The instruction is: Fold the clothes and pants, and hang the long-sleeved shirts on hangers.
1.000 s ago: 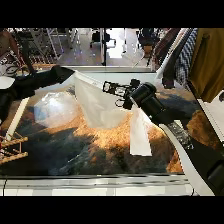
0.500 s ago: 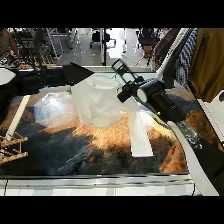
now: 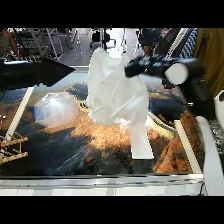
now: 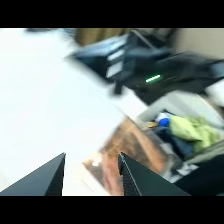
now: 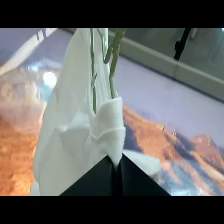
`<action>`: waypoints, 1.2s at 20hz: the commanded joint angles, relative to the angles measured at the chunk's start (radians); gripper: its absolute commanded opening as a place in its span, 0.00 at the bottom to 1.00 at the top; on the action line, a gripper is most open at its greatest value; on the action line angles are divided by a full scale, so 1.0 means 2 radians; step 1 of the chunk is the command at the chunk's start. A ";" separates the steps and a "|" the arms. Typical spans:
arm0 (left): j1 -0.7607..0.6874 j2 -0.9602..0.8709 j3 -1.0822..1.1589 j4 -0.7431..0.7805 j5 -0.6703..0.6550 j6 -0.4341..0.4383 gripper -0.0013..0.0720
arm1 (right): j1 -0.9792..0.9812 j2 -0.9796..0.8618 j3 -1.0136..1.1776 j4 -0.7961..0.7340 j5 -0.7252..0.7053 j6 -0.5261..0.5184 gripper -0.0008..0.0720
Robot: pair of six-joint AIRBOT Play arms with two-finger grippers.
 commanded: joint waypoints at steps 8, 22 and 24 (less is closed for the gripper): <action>0.035 0.018 0.000 0.082 -0.106 -0.014 0.51 | -0.266 0.121 0.033 -0.202 0.159 0.234 0.03; 0.035 0.018 0.000 0.233 -0.115 -0.010 0.51 | -0.729 0.156 0.035 -0.371 -0.045 0.306 0.02; 0.035 0.018 0.000 0.232 -0.121 -0.014 0.51 | -0.771 0.134 0.035 -0.369 -0.044 0.306 0.02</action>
